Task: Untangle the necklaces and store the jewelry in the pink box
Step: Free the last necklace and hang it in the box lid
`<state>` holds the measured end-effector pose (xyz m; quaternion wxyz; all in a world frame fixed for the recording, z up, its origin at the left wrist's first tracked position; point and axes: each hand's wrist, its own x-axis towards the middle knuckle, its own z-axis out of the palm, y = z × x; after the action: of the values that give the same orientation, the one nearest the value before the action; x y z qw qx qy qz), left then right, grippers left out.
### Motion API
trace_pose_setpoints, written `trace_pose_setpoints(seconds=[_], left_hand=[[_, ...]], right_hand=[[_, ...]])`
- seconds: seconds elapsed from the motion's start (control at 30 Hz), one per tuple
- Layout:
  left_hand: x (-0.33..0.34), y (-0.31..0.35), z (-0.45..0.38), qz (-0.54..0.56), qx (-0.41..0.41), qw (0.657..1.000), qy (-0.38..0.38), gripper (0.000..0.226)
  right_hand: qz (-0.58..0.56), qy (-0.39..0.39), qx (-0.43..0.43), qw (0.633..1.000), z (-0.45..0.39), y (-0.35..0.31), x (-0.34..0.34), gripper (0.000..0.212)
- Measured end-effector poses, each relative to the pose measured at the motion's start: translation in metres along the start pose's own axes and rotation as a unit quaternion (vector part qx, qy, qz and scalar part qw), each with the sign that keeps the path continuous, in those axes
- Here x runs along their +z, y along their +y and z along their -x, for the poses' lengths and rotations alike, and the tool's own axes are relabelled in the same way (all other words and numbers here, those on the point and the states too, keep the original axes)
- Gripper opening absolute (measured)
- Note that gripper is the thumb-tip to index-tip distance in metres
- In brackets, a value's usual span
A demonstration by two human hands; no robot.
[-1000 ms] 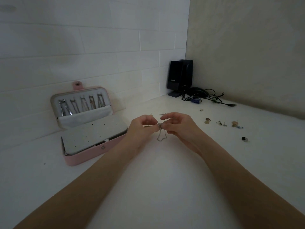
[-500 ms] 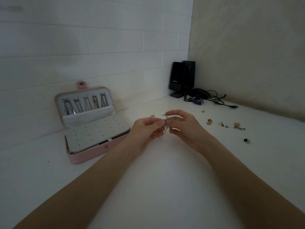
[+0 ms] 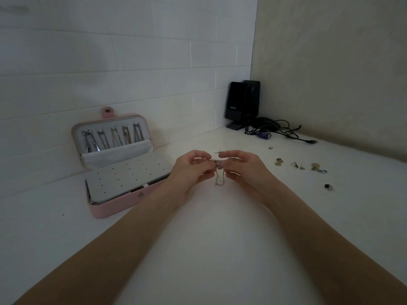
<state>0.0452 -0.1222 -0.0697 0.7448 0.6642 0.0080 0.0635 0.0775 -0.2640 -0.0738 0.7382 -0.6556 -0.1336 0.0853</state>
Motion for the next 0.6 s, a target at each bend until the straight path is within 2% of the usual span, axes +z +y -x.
trace_pose_setpoints(seconds=[0.23, 0.43, 0.6], left_hand=[[0.0049, -0.0028, 0.0016, -0.047, -0.021, 0.998, -0.025, 0.009], [-0.0005, 0.0039, -0.0026, 0.149, -0.074, 0.986, -0.018, 0.008], [-0.0027, 0.0063, -0.0034, 0.163, -0.071, 0.984, -0.022, 0.006]], right_hand=[[0.068, 0.031, -0.048, 0.996, -0.0002, 0.0037, 0.0048, 0.016], [-0.071, -0.015, -0.035, 0.997, -0.0004, -0.0022, 0.0073, 0.018], [0.036, -0.024, -0.032, 0.999, 0.0015, -0.0005, 0.0105, 0.017]])
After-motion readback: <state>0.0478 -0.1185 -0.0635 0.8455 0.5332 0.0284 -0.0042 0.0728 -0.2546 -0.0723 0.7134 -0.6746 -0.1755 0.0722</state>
